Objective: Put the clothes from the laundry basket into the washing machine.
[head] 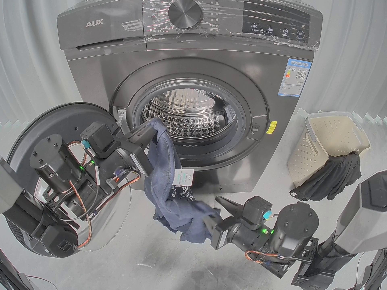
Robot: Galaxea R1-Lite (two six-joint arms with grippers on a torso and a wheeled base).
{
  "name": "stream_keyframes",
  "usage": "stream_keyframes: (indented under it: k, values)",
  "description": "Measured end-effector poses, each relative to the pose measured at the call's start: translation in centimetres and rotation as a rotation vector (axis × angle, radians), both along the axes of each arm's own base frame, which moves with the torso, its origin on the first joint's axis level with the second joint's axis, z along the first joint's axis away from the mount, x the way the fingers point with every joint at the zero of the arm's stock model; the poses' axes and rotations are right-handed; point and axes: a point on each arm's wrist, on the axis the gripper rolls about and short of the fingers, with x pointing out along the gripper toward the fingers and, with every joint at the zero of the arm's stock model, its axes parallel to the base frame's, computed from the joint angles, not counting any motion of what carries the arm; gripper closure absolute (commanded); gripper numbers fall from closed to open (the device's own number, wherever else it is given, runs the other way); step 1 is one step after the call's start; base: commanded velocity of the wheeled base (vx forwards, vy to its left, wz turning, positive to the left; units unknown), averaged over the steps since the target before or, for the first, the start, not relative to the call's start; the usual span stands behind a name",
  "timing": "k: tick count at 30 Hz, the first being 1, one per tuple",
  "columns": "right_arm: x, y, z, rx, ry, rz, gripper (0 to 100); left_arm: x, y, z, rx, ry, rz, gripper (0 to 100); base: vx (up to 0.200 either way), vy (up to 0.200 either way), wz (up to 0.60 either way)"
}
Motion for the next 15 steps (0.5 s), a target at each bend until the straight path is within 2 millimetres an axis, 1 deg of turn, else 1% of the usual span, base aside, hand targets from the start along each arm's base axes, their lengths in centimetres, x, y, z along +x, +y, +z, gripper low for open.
stream_keyframes:
  k: [10, 15]
  values:
    - [-3.1, -1.6, -3.7, -0.172, 0.117, 0.079, 0, 0.0, 0.0, 0.3, -0.009, -0.008, 0.000, 100, 0.000, 0.000, 0.00]
    - [-3.6, -1.8, -4.3, -0.207, 0.131, 0.107, 0, 0.0, 0.1, 0.5, -0.013, -0.014, 0.001, 100, 0.000, 0.000, 0.00]
